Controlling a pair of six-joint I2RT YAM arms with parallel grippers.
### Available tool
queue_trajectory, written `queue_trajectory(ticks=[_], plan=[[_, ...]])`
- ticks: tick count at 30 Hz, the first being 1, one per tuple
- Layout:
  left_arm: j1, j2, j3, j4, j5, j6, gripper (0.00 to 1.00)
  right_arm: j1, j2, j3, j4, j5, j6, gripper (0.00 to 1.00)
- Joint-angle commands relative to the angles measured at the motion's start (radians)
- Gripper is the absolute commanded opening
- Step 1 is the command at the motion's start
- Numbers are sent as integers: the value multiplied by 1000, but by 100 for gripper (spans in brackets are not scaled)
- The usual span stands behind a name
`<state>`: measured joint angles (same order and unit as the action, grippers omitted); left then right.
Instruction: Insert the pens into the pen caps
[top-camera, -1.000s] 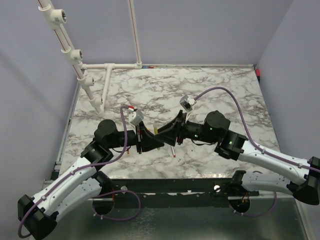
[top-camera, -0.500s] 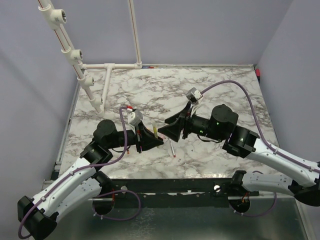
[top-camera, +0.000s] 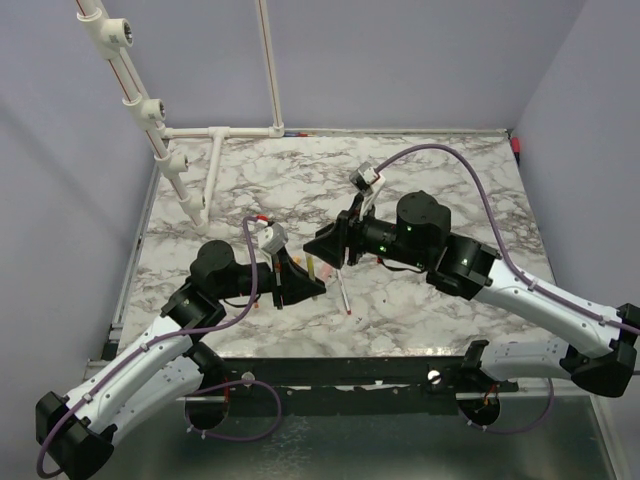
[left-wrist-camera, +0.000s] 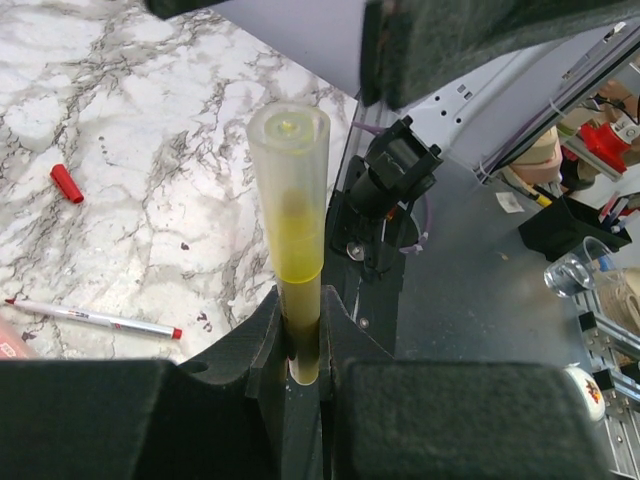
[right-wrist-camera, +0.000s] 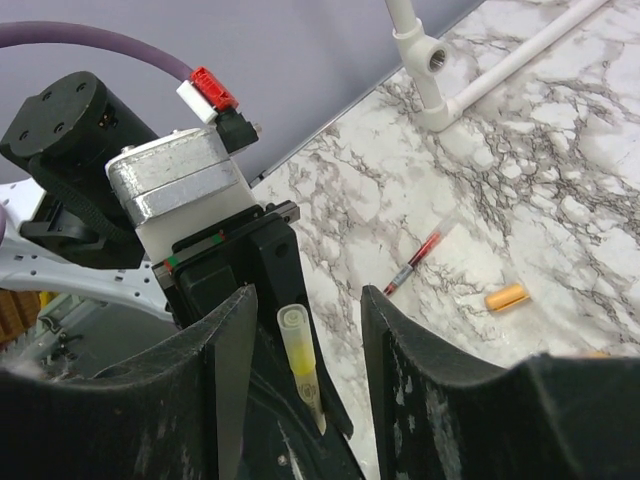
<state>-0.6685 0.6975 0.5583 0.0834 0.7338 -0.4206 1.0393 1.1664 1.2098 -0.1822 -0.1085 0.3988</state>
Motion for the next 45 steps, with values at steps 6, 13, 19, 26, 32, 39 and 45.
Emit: queue_trajectory(ticks=[6, 13, 19, 26, 32, 39, 45], plan=[[4, -14, -18, -8, 22, 19, 0, 4, 80, 55, -21, -60, 3, 47], [4, -12, -15, -23, 14, 27, 0, 8, 112, 60, -17, -77, 9, 44], [3, -16, -11, -37, -2, 31, 0, 18, 133, 71, -31, -71, 5, 41], [3, -12, -6, -45, -5, 29, 0, 32, 142, 70, -48, -49, -4, 18], [3, -19, 2, -45, -28, 31, 0, 50, 145, 64, -69, -32, -10, 1], [3, -10, 54, -45, -52, 47, 0, 105, 137, 25, -86, 41, -15, 1], [3, 1, 131, -53, -80, 65, 0, 126, 119, -31, -61, 43, 18, 1]])
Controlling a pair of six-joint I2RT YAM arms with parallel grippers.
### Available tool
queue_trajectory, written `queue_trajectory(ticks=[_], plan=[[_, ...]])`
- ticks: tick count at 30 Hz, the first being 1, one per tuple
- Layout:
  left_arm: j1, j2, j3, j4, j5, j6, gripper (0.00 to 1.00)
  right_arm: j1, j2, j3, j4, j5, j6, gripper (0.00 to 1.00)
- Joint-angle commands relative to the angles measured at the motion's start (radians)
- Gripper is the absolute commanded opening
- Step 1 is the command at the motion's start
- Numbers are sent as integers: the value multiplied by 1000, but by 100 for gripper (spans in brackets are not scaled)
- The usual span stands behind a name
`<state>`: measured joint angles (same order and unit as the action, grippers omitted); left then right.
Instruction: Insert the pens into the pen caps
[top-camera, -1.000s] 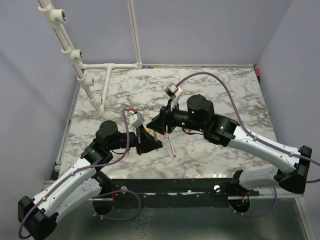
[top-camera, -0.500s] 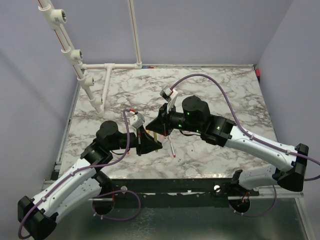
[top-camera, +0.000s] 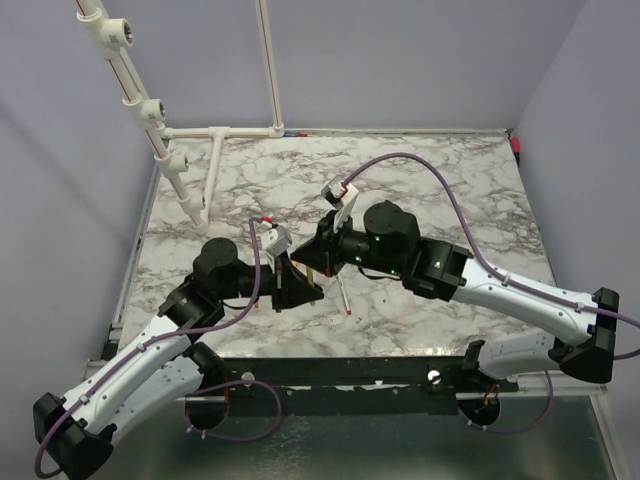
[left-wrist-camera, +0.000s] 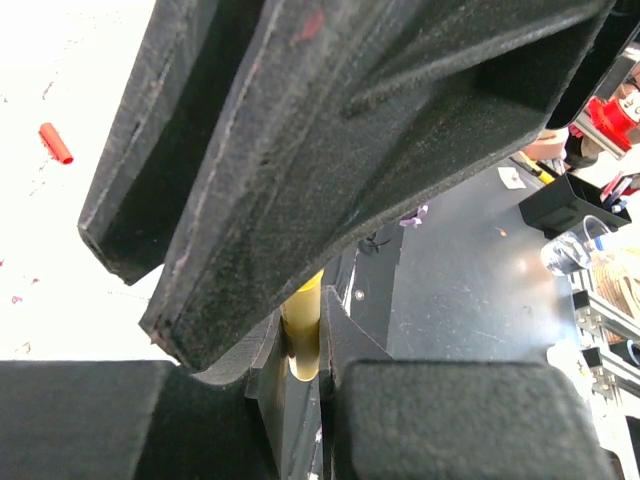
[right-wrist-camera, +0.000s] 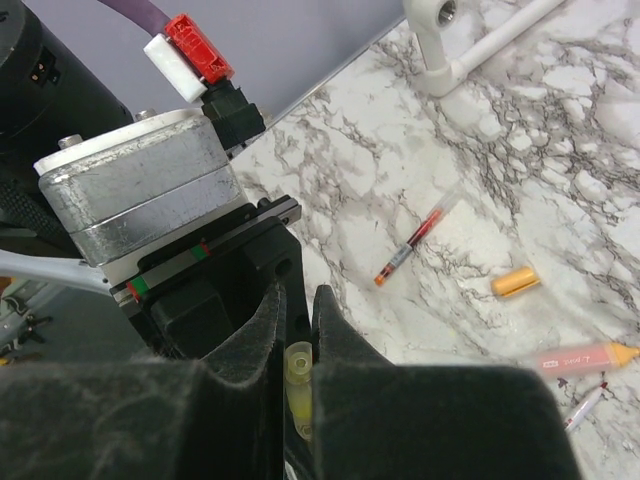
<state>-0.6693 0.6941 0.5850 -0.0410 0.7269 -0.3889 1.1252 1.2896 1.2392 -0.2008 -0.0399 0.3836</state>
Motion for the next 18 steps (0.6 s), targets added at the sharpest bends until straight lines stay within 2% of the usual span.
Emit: queue_trajectory(ticks=[1, 18], plan=[[4, 8, 119, 64, -77, 38, 0, 42, -9, -70, -41, -26, 38, 1], [5, 118, 376, -69, -123, 160, 0, 83, -69, -206, -61, -38, 93, 1]])
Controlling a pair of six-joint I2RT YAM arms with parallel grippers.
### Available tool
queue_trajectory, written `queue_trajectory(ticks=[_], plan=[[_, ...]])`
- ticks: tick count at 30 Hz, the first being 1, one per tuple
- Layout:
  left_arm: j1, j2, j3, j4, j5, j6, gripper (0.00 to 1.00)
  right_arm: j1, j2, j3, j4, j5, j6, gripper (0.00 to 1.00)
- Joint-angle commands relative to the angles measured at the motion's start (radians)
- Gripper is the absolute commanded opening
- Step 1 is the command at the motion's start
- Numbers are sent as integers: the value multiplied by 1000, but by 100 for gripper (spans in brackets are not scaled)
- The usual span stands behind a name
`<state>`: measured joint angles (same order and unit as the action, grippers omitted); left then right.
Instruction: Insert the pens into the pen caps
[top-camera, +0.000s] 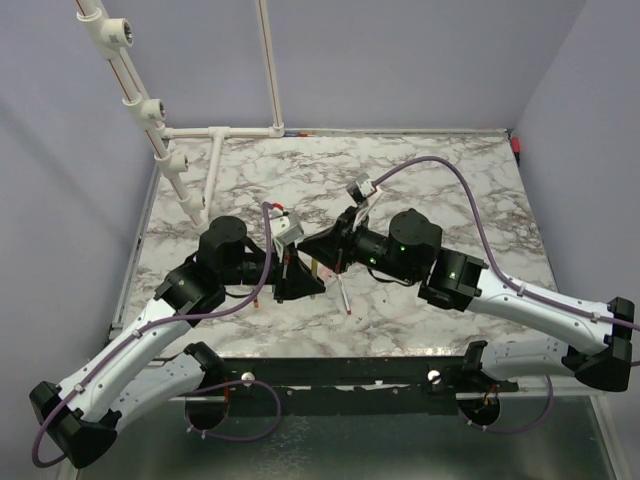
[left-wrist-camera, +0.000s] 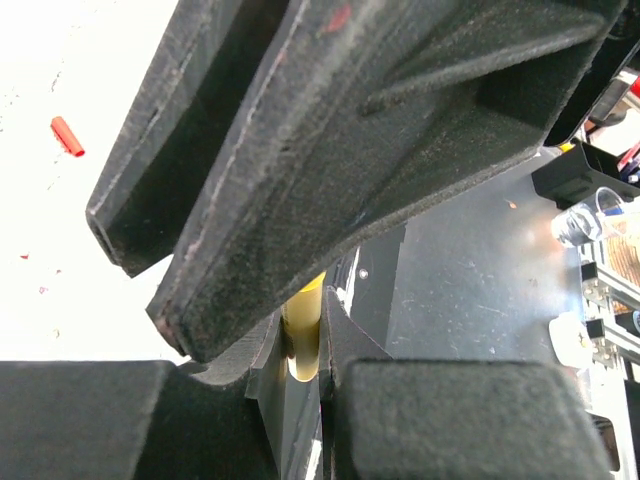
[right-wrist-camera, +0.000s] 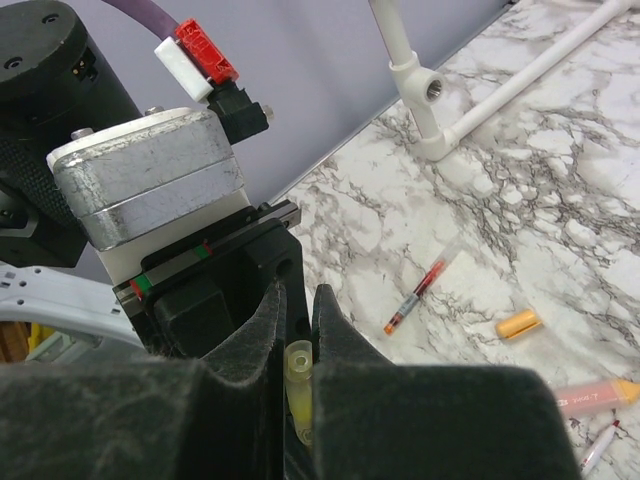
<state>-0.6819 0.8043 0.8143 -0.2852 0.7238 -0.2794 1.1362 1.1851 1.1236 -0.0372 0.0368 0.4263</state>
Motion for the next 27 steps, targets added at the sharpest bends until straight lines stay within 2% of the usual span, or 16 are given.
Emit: queue_trajectory(ticks=[1, 20, 27], plan=[[19, 16, 161, 168, -123, 57, 0, 76, 33, -98, -225, -115, 54, 1], [18, 145, 380, 105, -125, 114, 0, 126, 36, -256, -224, -132, 104, 1], [18, 138, 345, 96, -109, 101, 0, 128, 3, -212, -248, -44, 90, 1]])
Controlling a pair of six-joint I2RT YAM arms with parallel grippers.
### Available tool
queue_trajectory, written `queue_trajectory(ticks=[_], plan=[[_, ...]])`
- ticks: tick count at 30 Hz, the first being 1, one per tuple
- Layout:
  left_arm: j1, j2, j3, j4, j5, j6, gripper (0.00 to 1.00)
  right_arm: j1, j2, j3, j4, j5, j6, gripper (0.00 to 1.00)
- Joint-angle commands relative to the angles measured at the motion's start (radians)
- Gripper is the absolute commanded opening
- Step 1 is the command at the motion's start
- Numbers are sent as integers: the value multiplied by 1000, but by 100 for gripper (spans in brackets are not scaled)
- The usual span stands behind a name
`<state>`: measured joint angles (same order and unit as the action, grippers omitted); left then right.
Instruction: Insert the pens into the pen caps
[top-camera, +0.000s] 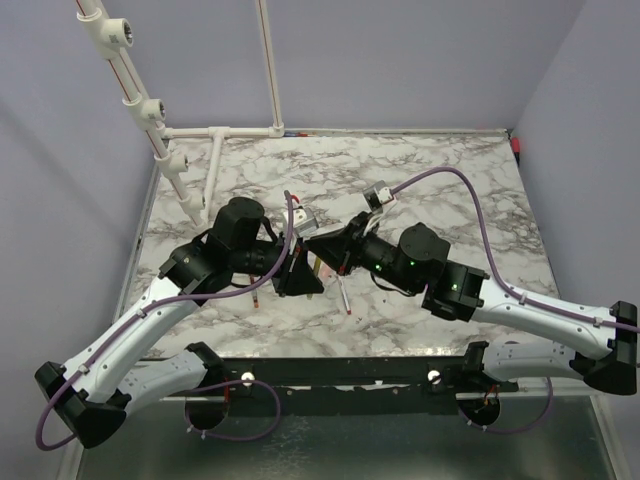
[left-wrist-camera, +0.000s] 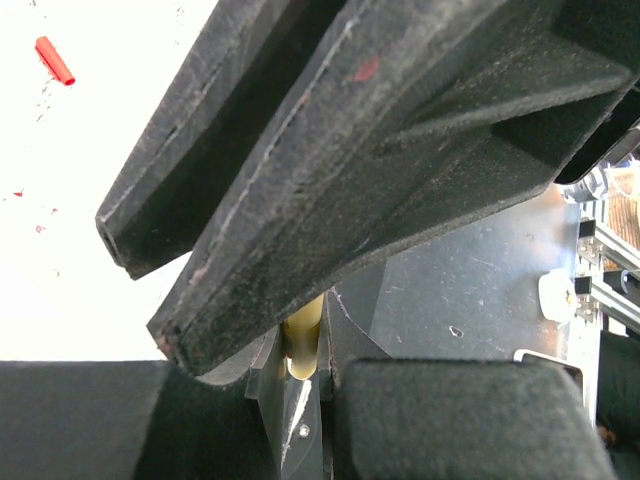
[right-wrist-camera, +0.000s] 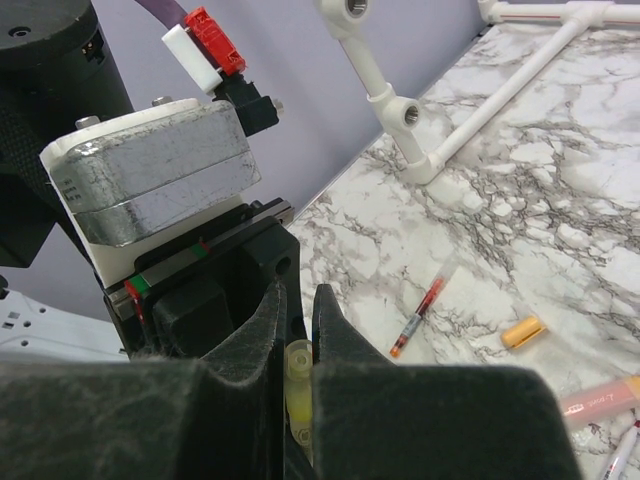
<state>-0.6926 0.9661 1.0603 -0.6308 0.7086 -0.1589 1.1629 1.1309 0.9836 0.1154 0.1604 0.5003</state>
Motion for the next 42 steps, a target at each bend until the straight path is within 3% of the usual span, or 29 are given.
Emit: queue_trajectory(ticks=[1, 14, 24, 30, 34, 38, 42], plan=[[28, -32, 83, 441, -94, -24, 0, 102, 57, -57, -412, -148, 10, 1], [28, -156, -92, 401, -21, -71, 0, 101, 57, 88, -445, 93, -23, 2], [28, -210, -208, 389, 39, -85, 0, 100, 53, 198, -430, 170, -14, 14], [29, -232, -269, 385, 55, -90, 0, 100, 56, 269, -410, 282, -12, 34], [28, -240, -296, 384, 55, -106, 0, 100, 51, 307, -403, 357, -51, 38], [28, -235, -308, 361, -14, -134, 0, 100, 37, 332, -421, 438, -86, 44], [28, -235, -322, 336, -173, -194, 0, 100, 39, 357, -513, 549, -90, 46]])
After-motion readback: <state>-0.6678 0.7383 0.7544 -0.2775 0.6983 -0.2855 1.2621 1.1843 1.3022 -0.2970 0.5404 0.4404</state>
